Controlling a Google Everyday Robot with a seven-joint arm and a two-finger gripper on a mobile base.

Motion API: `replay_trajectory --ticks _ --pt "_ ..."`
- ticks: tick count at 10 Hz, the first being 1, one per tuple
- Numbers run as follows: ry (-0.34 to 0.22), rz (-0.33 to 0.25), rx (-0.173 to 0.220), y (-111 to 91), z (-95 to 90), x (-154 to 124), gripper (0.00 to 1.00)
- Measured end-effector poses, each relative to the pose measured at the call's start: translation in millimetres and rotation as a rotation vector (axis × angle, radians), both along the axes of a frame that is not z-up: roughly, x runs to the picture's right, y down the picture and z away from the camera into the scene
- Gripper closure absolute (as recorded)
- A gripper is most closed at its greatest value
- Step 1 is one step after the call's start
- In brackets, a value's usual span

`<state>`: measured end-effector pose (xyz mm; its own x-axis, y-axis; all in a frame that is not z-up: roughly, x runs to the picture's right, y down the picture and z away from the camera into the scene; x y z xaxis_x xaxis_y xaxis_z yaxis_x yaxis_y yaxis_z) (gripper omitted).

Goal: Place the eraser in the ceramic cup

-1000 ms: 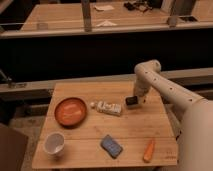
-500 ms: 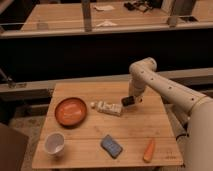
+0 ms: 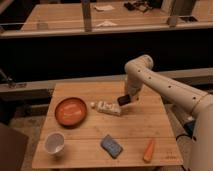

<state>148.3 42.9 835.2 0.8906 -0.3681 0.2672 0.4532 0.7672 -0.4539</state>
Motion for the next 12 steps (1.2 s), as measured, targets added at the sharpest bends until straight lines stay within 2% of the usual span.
replay_trajectory --ticks 12 --pt "-0.098 -0.104 0.066 -6.5 -47.6 -51.8 0.99"
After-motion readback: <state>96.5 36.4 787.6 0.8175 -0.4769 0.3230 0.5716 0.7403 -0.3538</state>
